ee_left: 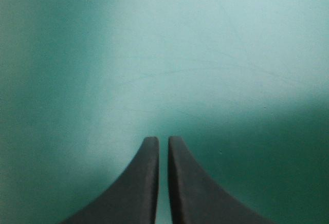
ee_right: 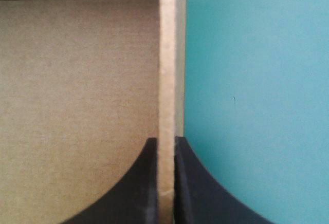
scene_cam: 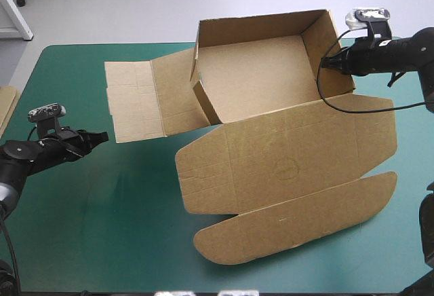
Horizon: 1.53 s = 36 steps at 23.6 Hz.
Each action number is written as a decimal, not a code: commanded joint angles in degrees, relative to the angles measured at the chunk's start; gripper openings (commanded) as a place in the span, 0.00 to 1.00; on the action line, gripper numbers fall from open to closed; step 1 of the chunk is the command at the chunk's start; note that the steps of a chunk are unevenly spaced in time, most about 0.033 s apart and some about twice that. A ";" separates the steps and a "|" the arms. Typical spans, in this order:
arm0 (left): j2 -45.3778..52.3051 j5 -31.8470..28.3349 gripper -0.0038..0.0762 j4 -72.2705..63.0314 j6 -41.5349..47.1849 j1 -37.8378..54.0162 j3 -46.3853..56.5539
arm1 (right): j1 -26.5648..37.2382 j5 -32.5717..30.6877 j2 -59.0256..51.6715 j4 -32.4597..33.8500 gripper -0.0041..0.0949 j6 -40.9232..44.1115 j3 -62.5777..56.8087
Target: Fold the box
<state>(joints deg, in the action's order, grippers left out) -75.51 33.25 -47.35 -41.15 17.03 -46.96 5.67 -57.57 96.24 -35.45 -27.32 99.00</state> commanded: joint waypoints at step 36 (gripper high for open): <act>-5.15 31.78 0.15 -50.75 -21.17 -14.39 -15.14 | 0.29 -0.87 -4.41 -3.39 0.03 0.89 5.06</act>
<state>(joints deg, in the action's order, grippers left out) -82.49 62.55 -93.17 -63.33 2.88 -60.11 5.67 -60.87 94.96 -35.69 -27.04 101.97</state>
